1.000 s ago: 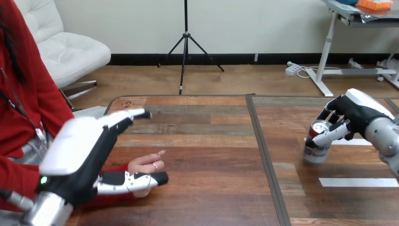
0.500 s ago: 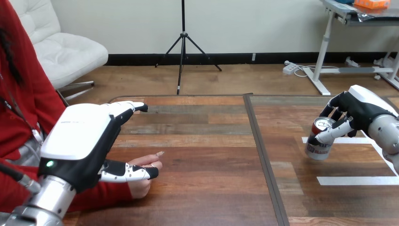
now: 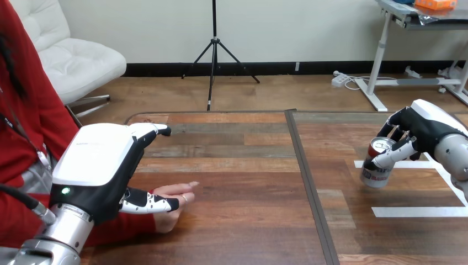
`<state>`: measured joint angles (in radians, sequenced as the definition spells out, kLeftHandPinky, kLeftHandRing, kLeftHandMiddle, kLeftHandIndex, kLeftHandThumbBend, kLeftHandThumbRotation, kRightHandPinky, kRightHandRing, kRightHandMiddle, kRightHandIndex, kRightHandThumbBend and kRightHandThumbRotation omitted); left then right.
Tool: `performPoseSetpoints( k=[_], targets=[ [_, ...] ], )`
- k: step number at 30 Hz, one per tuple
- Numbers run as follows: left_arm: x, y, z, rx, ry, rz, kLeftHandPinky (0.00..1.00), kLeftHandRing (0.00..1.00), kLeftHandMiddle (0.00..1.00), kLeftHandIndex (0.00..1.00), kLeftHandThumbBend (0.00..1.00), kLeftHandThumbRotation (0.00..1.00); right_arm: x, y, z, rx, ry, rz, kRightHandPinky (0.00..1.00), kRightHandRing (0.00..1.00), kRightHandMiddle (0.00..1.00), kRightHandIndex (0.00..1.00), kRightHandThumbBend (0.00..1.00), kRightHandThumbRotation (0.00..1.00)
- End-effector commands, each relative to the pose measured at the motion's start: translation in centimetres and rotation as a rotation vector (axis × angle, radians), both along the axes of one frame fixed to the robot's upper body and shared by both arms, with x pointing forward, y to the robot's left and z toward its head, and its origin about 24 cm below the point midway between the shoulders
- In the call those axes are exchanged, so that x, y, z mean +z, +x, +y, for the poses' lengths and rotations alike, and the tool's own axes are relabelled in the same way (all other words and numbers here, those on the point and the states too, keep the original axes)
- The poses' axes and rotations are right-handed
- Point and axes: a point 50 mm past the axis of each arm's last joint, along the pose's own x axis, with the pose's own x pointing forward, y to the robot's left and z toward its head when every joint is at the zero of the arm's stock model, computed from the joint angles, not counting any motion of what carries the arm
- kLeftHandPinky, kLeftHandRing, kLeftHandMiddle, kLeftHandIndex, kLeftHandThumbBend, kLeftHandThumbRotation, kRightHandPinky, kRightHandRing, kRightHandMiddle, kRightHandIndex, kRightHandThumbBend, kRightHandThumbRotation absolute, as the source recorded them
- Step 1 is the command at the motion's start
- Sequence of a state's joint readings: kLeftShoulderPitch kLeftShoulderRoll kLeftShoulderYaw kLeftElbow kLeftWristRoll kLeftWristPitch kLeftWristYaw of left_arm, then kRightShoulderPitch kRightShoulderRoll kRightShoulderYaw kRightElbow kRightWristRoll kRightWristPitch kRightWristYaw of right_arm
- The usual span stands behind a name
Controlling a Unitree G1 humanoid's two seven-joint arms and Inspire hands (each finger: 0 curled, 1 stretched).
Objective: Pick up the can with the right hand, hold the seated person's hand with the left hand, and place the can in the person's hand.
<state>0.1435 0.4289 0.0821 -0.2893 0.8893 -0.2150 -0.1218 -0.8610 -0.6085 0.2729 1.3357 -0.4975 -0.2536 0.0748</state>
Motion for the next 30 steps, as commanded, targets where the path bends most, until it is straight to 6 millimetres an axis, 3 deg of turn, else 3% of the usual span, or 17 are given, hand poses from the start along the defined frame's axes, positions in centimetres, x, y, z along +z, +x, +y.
performPoseSetpoints(
  k=[1, 13, 30],
  targets=[
    [1.3, 1.1, -0.3, -0.006, 0.019, -0.042, 0.61, 0.75, 0.79, 0.76, 1.0, 0.27, 4.7, 2.1, 0.8, 0.054, -0.016, -0.154, 0.32, 0.37, 0.42, 0.48, 0.73, 0.0],
    [0.6, 1.6, -0.1, 0.015, 0.037, 0.042, 0.61, 0.71, 0.75, 0.72, 1.0, 0.27, 4.8, 2.1, 0.9, 0.052, -0.02, -0.157, 0.31, 0.36, 0.42, 0.49, 0.73, 0.0],
    [0.2, 2.1, 0.3, 0.038, 0.054, 0.164, 0.65, 0.73, 0.76, 0.73, 1.0, 0.3, 4.9, 2.2, 0.9, 0.046, -0.017, -0.151, 0.33, 0.36, 0.42, 0.49, 0.73, 0.0]
  ],
)
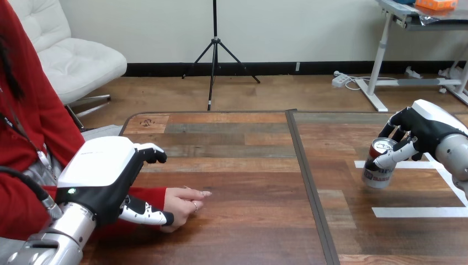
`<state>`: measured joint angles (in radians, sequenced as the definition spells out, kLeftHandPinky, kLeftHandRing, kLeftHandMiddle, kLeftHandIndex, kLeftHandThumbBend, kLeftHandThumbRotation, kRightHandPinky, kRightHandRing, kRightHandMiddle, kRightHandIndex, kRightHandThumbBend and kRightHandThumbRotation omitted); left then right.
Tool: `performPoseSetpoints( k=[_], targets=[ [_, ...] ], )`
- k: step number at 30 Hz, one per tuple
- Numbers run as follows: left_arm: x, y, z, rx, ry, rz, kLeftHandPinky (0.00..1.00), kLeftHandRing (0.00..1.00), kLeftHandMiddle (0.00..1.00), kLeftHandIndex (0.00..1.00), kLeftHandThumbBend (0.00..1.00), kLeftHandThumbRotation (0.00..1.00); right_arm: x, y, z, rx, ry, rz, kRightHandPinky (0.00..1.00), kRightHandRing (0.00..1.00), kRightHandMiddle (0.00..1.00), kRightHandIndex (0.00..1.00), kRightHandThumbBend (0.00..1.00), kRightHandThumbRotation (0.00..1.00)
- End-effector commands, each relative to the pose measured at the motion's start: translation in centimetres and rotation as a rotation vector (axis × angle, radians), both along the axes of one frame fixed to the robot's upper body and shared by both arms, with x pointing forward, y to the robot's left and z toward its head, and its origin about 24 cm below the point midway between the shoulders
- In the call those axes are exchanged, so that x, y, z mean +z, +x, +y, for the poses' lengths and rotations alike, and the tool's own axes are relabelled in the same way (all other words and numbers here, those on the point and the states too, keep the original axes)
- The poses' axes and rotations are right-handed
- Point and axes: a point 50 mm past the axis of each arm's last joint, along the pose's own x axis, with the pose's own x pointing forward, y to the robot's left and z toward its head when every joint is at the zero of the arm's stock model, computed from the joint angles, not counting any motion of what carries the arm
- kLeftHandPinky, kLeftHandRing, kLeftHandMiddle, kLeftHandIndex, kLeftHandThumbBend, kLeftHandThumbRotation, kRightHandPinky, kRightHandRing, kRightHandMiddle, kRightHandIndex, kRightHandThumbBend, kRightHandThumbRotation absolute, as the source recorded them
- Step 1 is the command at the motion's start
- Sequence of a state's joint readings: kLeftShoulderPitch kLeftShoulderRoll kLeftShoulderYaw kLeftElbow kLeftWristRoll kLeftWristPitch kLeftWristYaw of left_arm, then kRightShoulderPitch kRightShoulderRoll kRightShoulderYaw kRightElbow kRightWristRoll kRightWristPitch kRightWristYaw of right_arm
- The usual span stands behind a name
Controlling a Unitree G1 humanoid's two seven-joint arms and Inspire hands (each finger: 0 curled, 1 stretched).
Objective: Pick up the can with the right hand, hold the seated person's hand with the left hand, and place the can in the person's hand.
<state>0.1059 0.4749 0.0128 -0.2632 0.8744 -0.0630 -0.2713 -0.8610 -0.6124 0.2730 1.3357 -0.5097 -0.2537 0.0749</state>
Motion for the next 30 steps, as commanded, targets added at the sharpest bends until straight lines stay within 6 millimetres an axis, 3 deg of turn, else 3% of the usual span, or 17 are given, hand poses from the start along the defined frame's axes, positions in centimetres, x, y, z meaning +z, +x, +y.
performPoseSetpoints(
  k=[1, 19, 30],
  targets=[
    [1.3, 1.3, 0.1, -0.01, 0.018, -0.024, 0.66, 0.74, 0.76, 0.74, 1.0, 0.3, 4.8, 2.2, 1.0, 0.045, -0.003, -0.154, 0.33, 0.36, 0.42, 0.49, 0.73, 0.0],
    [0.5, 2.1, 0.3, -0.003, 0.078, 0.08, 0.71, 0.77, 0.78, 0.77, 1.0, 0.29, 4.8, 2.2, 1.0, 0.048, 0.003, -0.158, 0.32, 0.37, 0.42, 0.49, 0.73, 0.0],
    [-0.6, 2.8, 0.3, 0.002, 0.136, 0.141, 0.74, 0.78, 0.8, 0.79, 1.0, 0.23, 4.8, 2.2, 1.1, 0.048, 0.001, -0.154, 0.32, 0.36, 0.41, 0.48, 0.73, 0.0]
  ],
)
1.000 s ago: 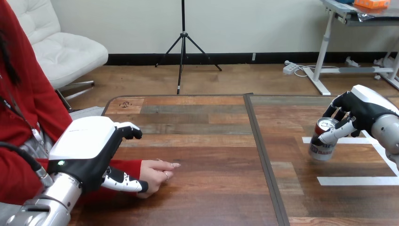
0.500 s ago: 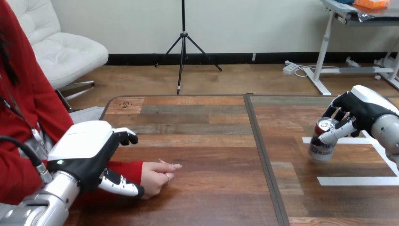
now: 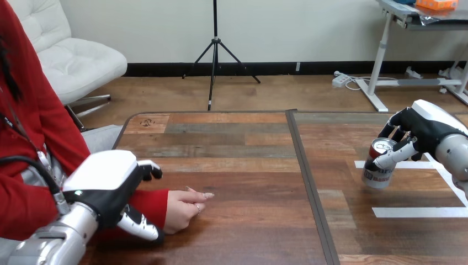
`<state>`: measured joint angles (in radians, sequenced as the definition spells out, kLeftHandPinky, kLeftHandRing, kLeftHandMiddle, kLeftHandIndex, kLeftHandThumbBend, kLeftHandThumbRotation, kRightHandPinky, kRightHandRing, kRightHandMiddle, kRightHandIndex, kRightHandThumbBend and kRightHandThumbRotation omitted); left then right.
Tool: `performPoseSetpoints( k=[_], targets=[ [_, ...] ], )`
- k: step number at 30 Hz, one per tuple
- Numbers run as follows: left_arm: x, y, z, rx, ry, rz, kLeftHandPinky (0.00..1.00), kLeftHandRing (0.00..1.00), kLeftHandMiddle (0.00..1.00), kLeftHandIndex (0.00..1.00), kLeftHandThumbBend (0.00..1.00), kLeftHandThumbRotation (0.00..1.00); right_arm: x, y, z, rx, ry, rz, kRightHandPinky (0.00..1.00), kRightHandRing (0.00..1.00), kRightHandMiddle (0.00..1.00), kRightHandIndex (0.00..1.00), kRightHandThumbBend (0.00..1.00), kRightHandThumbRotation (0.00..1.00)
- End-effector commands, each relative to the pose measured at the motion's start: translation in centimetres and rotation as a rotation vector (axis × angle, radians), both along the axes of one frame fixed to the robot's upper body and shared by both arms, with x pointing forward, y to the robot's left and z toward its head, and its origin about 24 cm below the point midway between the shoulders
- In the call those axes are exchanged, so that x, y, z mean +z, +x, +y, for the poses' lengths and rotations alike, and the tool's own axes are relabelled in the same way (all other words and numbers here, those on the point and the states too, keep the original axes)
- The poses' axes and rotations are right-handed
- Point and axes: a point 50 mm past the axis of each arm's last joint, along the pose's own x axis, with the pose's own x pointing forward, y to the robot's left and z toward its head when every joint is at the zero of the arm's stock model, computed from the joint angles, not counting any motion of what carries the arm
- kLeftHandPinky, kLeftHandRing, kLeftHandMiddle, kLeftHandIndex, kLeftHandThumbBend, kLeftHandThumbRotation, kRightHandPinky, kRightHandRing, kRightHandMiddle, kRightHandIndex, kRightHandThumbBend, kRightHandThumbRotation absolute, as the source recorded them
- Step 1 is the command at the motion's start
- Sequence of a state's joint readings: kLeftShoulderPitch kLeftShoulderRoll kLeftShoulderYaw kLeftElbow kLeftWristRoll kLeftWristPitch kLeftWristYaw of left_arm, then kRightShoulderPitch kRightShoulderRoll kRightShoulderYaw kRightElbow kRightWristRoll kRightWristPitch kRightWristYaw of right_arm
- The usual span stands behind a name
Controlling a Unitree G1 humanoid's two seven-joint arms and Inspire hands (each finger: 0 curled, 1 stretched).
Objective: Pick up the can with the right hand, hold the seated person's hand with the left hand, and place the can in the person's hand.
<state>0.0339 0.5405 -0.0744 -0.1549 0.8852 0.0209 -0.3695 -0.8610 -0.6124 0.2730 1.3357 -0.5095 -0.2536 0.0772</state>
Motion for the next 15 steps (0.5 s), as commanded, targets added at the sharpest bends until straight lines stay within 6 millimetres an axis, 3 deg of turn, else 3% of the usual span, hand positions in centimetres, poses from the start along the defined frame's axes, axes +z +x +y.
performPoseSetpoints(
  k=[1, 15],
  targets=[
    [1.1, 1.5, -0.3, -0.024, 0.054, -0.036, 0.74, 0.78, 0.8, 0.79, 1.0, 0.23, 4.8, 2.2, 1.1, 0.048, 0.0, -0.156, 0.32, 0.36, 0.41, 0.48, 0.73, 0.0],
    [0.1, 2.3, -0.3, -0.021, 0.05, -0.016, 0.76, 0.8, 0.8, 0.8, 1.0, 0.22, 4.9, 2.3, 1.1, 0.047, -0.007, -0.157, 0.33, 0.37, 0.42, 0.49, 0.73, 0.0]
  ],
)
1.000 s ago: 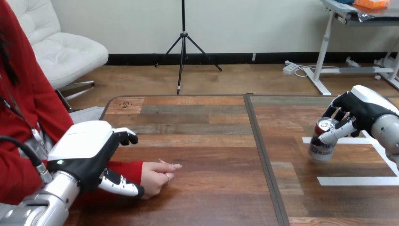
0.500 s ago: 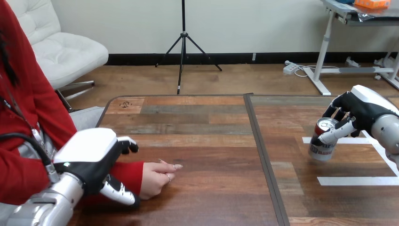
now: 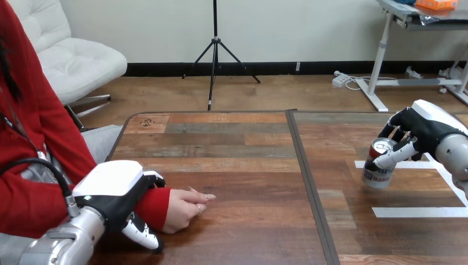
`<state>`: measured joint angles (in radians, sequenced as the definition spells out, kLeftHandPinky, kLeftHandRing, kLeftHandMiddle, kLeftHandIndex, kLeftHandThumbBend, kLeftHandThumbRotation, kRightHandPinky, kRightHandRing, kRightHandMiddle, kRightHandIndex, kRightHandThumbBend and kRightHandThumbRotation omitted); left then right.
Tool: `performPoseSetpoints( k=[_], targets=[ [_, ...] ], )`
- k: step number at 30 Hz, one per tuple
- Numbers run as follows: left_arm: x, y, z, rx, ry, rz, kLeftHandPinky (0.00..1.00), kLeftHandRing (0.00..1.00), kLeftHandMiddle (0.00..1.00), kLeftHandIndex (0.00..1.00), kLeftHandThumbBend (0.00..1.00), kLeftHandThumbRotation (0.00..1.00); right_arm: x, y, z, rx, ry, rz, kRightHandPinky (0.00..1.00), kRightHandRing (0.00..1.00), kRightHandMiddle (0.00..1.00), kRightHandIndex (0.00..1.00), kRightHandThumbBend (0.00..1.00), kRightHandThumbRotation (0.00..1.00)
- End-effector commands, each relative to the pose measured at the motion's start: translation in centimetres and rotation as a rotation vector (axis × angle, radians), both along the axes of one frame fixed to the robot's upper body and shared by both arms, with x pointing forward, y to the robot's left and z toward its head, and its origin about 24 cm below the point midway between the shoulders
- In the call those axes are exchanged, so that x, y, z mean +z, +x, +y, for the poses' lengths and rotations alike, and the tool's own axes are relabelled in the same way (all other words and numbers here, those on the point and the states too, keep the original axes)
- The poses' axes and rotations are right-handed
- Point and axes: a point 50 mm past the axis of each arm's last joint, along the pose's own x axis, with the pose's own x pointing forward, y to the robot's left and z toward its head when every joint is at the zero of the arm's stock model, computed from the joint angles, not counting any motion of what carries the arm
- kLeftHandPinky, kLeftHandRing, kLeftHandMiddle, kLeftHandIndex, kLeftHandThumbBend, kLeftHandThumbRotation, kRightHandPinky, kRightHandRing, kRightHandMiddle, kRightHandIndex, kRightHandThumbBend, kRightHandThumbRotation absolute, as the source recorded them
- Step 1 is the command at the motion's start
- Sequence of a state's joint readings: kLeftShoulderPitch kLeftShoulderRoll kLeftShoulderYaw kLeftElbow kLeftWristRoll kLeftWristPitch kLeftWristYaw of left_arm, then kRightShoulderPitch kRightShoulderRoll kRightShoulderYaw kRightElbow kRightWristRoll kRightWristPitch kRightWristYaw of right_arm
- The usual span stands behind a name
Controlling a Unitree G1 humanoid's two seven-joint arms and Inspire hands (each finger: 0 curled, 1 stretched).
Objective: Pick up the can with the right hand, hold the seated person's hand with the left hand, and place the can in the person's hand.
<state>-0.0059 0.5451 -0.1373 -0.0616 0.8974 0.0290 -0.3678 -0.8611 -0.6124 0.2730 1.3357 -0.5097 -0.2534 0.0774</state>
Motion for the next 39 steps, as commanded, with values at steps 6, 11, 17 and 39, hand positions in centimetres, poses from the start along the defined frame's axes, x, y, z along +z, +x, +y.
performPoseSetpoints(
  k=[6, 11, 17, 39],
  targets=[
    [1.4, 2.0, -0.2, -0.014, 0.032, -0.068, 0.77, 0.8, 0.81, 0.8, 1.0, 0.23, 5.1, 2.3, 1.1, 0.055, -0.015, -0.167, 0.34, 0.37, 0.42, 0.49, 0.72, 0.0],
    [1.2, 2.2, -0.3, -0.014, 0.042, -0.056, 0.78, 0.81, 0.81, 0.8, 1.0, 0.23, 5.1, 2.3, 1.1, 0.061, -0.016, -0.17, 0.34, 0.37, 0.42, 0.49, 0.72, 0.0],
    [1.0, 2.5, -0.5, -0.016, 0.056, -0.056, 0.79, 0.81, 0.81, 0.8, 1.0, 0.19, 5.2, 2.3, 1.1, 0.06, -0.013, -0.173, 0.34, 0.37, 0.42, 0.49, 0.72, 0.0],
    [-0.1, 3.4, -1.0, 0.001, 0.116, -0.09, 0.71, 0.74, 0.75, 0.75, 0.98, 0.02, 5.3, 2.4, 1.2, 0.059, -0.017, -0.176, 0.34, 0.38, 0.43, 0.49, 0.72, 0.0]
  ],
)
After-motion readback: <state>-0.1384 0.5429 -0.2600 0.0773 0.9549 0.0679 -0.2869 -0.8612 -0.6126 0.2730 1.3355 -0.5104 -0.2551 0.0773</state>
